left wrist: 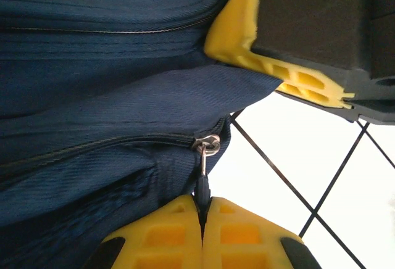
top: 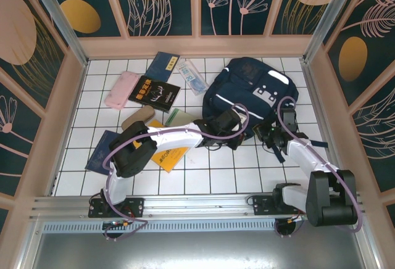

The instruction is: Pack books, pencil case, and school supplies into a backpack

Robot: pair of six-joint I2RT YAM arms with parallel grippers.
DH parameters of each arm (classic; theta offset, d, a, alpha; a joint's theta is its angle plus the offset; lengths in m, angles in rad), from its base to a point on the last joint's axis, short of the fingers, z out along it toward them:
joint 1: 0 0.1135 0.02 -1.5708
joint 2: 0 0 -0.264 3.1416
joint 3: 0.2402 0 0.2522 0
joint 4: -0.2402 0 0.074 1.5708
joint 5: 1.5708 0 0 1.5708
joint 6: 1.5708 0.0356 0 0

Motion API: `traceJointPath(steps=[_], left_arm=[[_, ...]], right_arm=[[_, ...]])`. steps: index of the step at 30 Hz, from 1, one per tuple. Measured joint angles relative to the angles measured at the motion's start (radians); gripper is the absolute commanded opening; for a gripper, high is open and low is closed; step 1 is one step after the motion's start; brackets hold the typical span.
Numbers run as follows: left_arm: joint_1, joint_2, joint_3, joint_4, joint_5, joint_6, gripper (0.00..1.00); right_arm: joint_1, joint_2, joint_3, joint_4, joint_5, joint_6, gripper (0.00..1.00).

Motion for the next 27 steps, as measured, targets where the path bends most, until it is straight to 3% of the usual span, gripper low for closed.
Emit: traceJointPath(steps=[5, 13, 19, 27], left_arm=[[0.053, -0.098, -0.082, 0.037, 0.026, 0.008, 0.0], [0.21, -0.214, -0.194, -0.031, -0.019, 0.059, 0.0], [0.218, -0.214, -0.229, -0.018, -0.013, 0.078, 0.0], [0.215, -0.214, -0.232, 0.03, 0.072, 0.074, 0.0]], right_arm=[[-0.067, -0.007, 0.006, -0.028, -0.056, -0.059, 0.0], [-0.155, -0.007, 0.037, -0.072, -0.037, -0.13, 0.0], [-0.17, 0.032, 0.098, -0.117, -0.037, -0.17, 0.0], [-0.195, 0.211, 0.261, -0.148, -0.014, -0.224, 0.0]])
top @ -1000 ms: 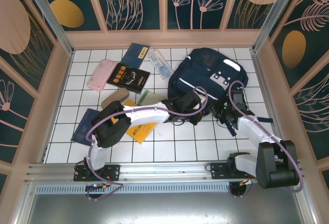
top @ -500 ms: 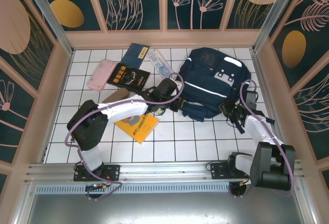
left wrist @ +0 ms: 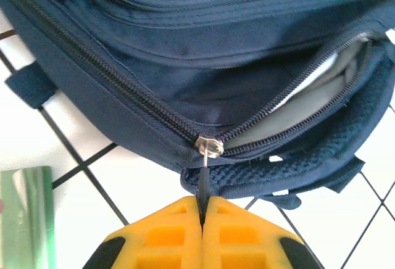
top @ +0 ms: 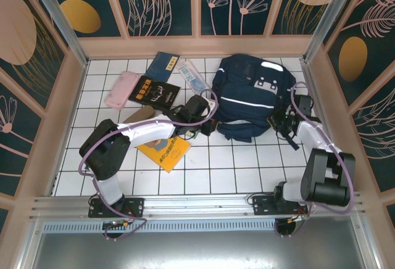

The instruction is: Pack books, pencil case, and school supplies into a backpack

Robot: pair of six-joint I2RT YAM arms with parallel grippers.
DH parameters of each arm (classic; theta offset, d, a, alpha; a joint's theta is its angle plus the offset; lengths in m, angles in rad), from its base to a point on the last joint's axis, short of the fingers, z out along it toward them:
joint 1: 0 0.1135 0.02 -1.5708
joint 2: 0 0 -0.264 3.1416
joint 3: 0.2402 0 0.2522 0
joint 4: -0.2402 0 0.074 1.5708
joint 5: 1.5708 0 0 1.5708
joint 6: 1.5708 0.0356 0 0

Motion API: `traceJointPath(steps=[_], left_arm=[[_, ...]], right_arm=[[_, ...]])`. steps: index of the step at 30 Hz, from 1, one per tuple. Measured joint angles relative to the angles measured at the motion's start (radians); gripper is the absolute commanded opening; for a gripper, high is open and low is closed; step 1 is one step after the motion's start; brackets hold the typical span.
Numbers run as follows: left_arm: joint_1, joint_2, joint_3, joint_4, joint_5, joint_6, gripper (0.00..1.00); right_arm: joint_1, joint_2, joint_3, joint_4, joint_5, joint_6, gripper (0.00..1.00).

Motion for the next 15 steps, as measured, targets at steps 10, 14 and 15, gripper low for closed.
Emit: traceJointPath(steps=[10, 14, 15], left_arm=[[-0.124, 0.089, 0.102, 0.044, 0.035, -0.08, 0.0], [-0.164, 0.158, 0.173, 0.049, 0.084, -0.114, 0.0], [-0.169, 0.174, 0.192, 0.05, 0.095, -0.121, 0.0]], right_arm=[[-0.028, 0.241, 0.282, -0.046, 0.123, -0.08, 0.47], [-0.043, 0.204, 0.317, -0.029, 0.181, -0.093, 0.63], [-0.043, 0.179, 0.312, -0.036, 0.191, -0.091, 0.64]])
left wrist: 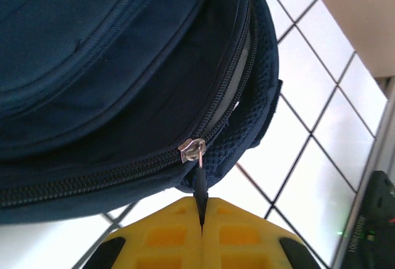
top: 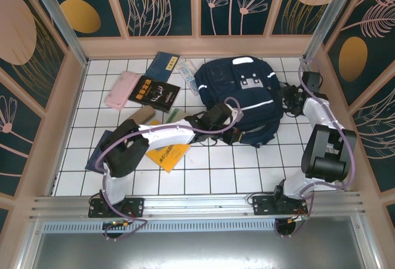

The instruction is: Pack books, pencil case, and school supplies into a backpack

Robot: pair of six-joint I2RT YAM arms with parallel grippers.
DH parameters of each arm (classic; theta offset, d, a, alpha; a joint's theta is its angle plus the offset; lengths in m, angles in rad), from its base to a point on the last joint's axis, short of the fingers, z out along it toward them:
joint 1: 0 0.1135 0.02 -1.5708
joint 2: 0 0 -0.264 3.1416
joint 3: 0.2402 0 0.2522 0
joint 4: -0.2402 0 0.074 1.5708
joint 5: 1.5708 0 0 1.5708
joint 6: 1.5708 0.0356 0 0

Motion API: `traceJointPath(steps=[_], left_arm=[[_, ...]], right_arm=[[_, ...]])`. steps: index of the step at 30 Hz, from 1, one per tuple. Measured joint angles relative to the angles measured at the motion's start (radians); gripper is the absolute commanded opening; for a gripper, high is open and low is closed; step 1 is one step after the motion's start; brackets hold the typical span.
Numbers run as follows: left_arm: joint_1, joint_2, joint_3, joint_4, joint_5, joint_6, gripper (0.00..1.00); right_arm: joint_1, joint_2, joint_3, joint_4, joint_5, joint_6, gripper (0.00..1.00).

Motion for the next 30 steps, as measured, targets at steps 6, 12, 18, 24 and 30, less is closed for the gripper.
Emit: traceJointPath(steps=[6, 12, 18, 24, 30], left_arm=[[-0.013, 0.057, 0.072, 0.013, 0.051, -0.019, 0.0], [-0.015, 0.087, 0.082, 0.031, 0.076, -0.033, 0.0], [-0.016, 0.096, 0.082, 0.034, 0.084, -0.037, 0.0], [-0.018, 0.096, 0.082, 0.03, 0.088, -0.036, 0.0], [-0.019, 0.096, 0.079, 0.01, 0.072, -0.035, 0.0]], right_arm=[[0.035, -0.222, -0.122, -0.047, 0.008, 0.006, 0.64], [0.146, -0.452, -0.312, -0.127, 0.0, 0.079, 0.64], [0.295, -0.594, -0.508, -0.142, -0.033, 0.245, 0.64], [0.333, -0.606, -0.575, -0.101, -0.025, 0.351, 0.63], [0.333, -0.541, -0.582, -0.026, -0.002, 0.39, 0.28]])
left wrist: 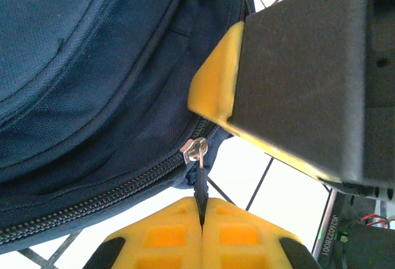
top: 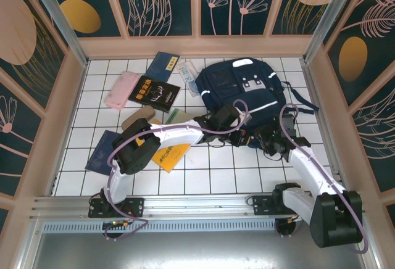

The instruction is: Pack books, pencil case, and school supplies into a backpack

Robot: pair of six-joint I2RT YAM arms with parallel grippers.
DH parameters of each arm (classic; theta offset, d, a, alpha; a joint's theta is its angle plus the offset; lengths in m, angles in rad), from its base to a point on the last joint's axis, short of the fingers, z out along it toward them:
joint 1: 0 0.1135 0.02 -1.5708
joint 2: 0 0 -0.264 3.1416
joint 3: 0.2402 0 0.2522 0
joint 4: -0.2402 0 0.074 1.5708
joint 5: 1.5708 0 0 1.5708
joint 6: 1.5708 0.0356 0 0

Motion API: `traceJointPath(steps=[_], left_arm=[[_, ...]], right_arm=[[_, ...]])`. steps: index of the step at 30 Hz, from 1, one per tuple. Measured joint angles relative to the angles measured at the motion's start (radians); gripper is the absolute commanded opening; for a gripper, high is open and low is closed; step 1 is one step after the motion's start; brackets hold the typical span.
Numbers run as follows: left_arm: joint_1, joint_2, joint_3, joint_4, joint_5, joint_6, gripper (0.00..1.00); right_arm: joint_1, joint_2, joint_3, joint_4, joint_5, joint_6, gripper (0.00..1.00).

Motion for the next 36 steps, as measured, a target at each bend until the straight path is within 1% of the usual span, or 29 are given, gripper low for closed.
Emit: traceJointPath(steps=[2, 3, 4, 8, 12, 15, 18, 23, 27, 36], left_arm=[[0.0, 0.0, -0.004, -0.007, -0.019, 0.003, 0.0], [0.0, 0.0, -0.006, -0.013, -0.031, 0.006, 0.0], [0.0, 0.0, -0.01, -0.019, -0.048, 0.011, 0.0], [-0.008, -0.002, -0.014, -0.056, -0.145, 0.038, 0.0], [-0.014, -0.018, -0.025, -0.099, -0.271, 0.072, 0.0], [0.002, -0.041, -0.046, -0.132, -0.353, 0.09, 0.0], [0.048, -0.053, -0.06, -0.162, -0.409, 0.101, 0.0], [0.167, -0.053, -0.061, -0.185, -0.497, 0.125, 0.0], [0.225, -0.04, -0.026, -0.193, -0.502, 0.136, 0.0], [0.235, 0.092, 0.148, -0.234, -0.5, 0.146, 0.0]], right_arm=[[0.002, 0.03, 0.004, 0.007, 0.011, -0.002, 0.09], [0.002, 0.042, 0.007, 0.013, 0.014, -0.01, 0.02], [0.002, 0.056, 0.014, 0.016, 0.018, -0.014, 0.0], [-0.014, 0.077, 0.031, 0.016, 0.014, -0.047, 0.0], [-0.056, 0.075, 0.034, 0.013, -0.002, -0.081, 0.0], [-0.092, 0.063, 0.036, 0.007, -0.002, -0.108, 0.0], [-0.128, 0.05, 0.039, -0.004, -0.002, -0.135, 0.0], [-0.183, 0.034, 0.056, -0.038, -0.008, -0.185, 0.0], [-0.21, 0.019, 0.069, -0.063, -0.032, -0.215, 0.0], [-0.231, 0.016, 0.078, -0.063, -0.058, -0.245, 0.0]])
